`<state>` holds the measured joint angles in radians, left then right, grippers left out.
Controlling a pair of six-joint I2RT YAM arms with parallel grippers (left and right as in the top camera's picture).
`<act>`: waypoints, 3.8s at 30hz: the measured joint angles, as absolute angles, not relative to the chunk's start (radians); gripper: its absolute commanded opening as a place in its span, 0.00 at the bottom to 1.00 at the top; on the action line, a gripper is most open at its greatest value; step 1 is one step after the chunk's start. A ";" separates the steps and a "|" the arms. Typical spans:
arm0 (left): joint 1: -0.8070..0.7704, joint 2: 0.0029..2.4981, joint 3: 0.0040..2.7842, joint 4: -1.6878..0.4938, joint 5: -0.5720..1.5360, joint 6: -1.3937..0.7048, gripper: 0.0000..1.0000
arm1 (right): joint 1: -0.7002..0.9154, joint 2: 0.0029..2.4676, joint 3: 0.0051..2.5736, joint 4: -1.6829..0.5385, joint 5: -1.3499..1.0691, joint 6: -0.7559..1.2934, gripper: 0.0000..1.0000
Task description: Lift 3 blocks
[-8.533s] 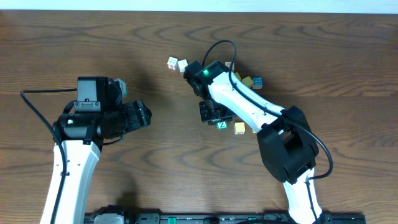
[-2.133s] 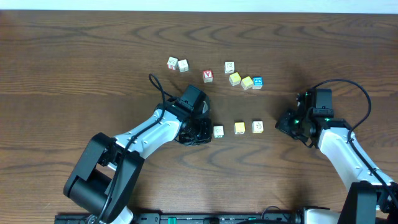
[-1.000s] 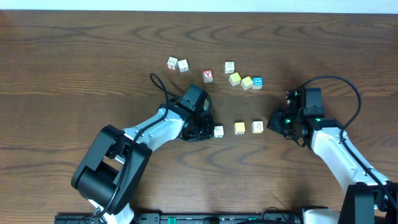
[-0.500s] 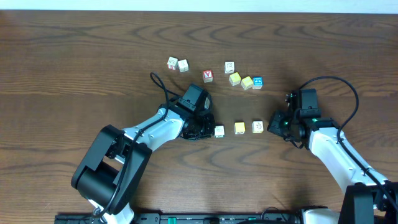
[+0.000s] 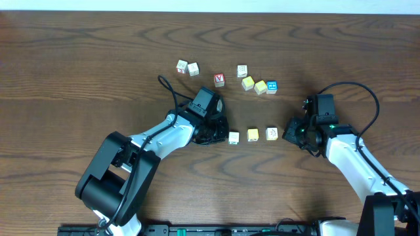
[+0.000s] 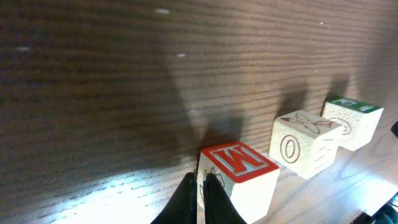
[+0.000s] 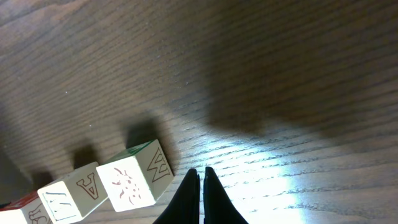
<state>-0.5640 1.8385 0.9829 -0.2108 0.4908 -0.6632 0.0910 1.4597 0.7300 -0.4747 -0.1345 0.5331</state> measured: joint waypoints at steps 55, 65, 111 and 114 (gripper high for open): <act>-0.717 1.831 0.980 -0.257 0.450 -0.760 0.07 | 0.091 1.460 0.730 -0.479 -0.138 0.534 0.02; -0.716 1.831 0.980 -0.234 0.395 -0.763 0.07 | 0.091 1.460 0.730 -0.479 -0.138 0.534 0.03; -0.713 1.740 0.976 -0.124 0.496 -0.761 0.07 | 0.092 1.460 0.730 -0.471 -0.138 0.535 0.02; -0.710 1.676 0.976 -0.124 0.500 -0.745 0.07 | 0.104 1.460 0.730 -0.469 -0.138 0.535 0.02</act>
<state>-0.7101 1.6760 0.9764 -0.1238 0.4999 -0.7448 0.1043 1.4597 0.7300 -0.4686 -0.1383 0.5346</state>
